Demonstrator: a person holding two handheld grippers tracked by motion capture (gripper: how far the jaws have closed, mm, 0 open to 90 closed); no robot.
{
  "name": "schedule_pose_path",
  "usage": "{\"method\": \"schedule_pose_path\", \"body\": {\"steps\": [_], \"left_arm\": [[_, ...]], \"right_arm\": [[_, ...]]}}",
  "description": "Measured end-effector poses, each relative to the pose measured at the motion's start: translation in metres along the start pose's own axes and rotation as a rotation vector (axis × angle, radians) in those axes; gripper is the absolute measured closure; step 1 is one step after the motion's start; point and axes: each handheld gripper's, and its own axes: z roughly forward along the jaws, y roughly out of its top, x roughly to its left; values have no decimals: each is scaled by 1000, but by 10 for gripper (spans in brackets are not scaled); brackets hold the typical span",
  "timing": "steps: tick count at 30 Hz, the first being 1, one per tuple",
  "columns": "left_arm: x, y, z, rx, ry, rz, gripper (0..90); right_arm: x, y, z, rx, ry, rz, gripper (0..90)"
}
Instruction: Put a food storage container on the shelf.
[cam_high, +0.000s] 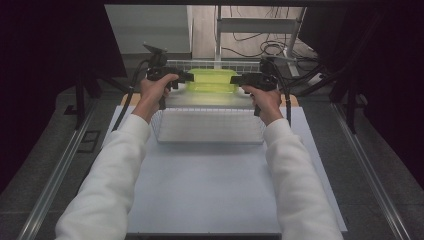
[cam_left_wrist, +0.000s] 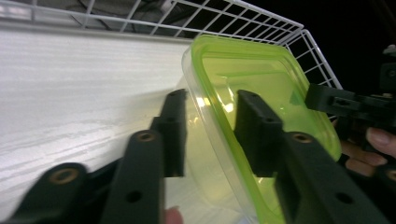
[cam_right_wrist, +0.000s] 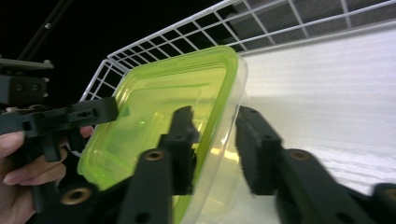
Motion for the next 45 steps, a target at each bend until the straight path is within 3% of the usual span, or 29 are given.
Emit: {"method": "schedule_pose_path", "body": {"steps": [1, 2, 6, 10, 13, 15, 16, 18, 19, 23, 26, 29, 35, 41, 45], "left_arm": [[-1, 0, 0, -7, 5, 10, 493], [-1, 0, 0, -16, 7, 15, 493], [-5, 0, -8, -69, 4, 52, 355], [-12, 0, -23, -114, 22, 115, 357], [-18, -3, -33, -92, 53, 181, 345], [-22, -8, -39, -76, 86, 224, 337], [-24, -11, -42, -75, 94, 240, 337], [-25, -17, -49, -64, 94, 254, 333], [-25, -23, -57, -51, 100, 268, 326], [-26, -34, -68, -35, 116, 291, 320], [-28, -48, -80, -28, 107, 299, 318], [-32, -68, -90, -28, 110, 334, 318], [-34, -113, -105, -13, 108, 366, 333], [-29, -153, -105, 38, 124, 362, 335], [-23, -175, -101, 79, 134, 364, 334]], "right_arm": [[0, -1, 0, -7, -15, 0, 553], [0, -1, 0, -7, -15, 0, 553], [3, -2, -2, -39, -2, -22, 445], [11, -4, -7, -81, -8, -61, 379], [17, -5, -15, -105, -44, -110, 353], [21, -6, -25, -89, -67, -157, 348], [21, -6, -25, -89, -67, -157, 348], [24, -8, -33, -80, -79, -204, 349], [28, -11, -42, -76, -92, -256, 349], [33, -16, -56, -50, -77, -317, 348], [38, -23, -67, -7, -63, -366, 323], [41, -35, -78, 19, -69, -413, 302], [36, -67, -105, 45, -68, -483, 289], [20, -103, -116, 89, -99, -518, 293], [7, -125, -117, 127, -112, -503, 303]]}}
